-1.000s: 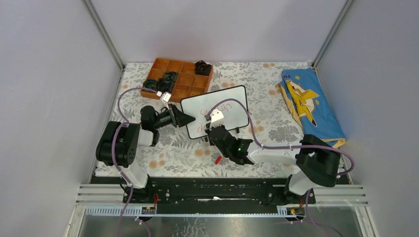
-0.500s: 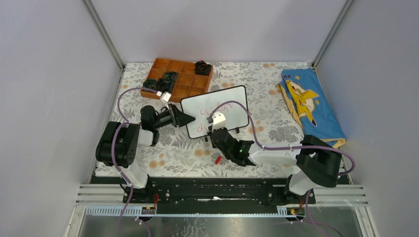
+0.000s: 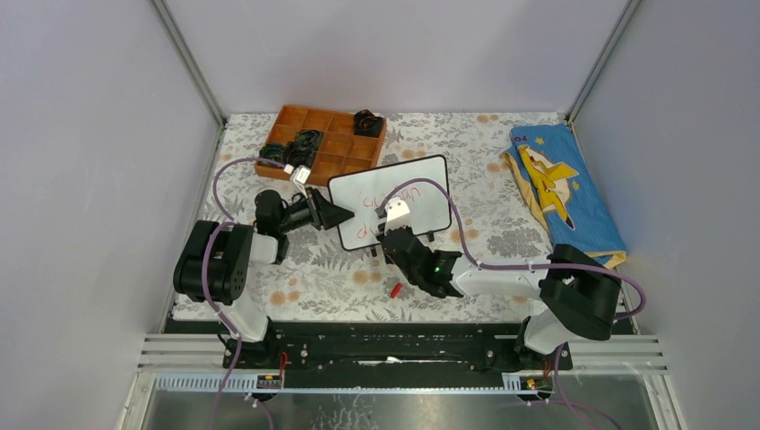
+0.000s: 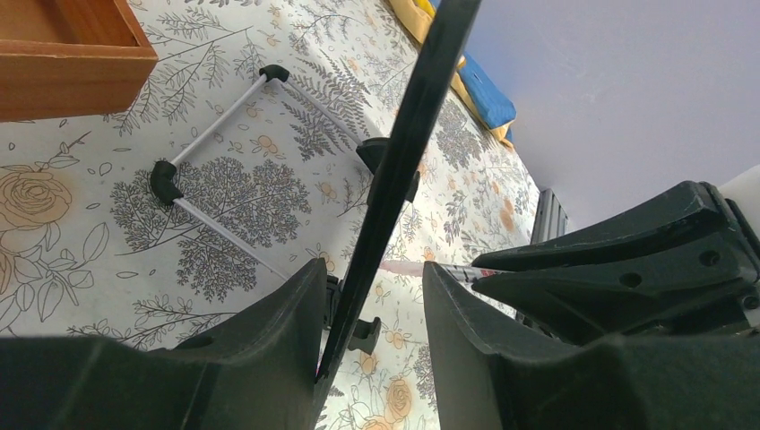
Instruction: Write a sentence on the whiteboard
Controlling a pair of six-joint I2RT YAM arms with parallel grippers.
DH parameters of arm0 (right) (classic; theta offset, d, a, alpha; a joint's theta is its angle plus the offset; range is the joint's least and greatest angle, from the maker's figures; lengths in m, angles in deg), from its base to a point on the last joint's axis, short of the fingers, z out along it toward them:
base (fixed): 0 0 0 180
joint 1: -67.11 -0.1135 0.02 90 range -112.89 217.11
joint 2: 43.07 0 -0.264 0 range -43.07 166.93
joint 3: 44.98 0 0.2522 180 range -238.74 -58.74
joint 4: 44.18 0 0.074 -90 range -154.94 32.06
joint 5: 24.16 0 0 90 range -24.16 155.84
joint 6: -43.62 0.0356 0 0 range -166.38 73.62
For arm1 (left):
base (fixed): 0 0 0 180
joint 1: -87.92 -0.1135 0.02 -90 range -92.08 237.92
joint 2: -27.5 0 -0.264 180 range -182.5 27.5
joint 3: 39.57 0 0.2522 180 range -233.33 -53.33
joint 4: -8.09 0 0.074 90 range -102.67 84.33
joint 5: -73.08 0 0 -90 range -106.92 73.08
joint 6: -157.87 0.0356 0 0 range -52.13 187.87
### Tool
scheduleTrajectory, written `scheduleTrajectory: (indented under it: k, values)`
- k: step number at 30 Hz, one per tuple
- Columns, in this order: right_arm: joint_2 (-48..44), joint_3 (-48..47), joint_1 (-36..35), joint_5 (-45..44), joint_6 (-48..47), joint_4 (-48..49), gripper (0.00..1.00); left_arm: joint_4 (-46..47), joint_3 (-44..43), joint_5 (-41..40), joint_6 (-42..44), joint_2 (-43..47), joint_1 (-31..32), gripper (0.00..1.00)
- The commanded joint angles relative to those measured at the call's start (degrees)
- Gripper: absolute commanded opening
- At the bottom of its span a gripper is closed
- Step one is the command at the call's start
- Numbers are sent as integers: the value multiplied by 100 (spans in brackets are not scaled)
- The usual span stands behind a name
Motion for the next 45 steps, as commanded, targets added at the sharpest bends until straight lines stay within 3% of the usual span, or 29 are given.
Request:
scheduleTrajectory:
  k: [1,33,45]
  values:
    - [-139,-282,143,-318,-167,173,0,23,-99,52,144,119,69,51]
    - [244,-480,65,328,-25,212,0,-126,-134,26,239,126,75,51]
    - [-1139,99,214,-228,-195,24,0,-283,-134,-40,354,184,78,51]
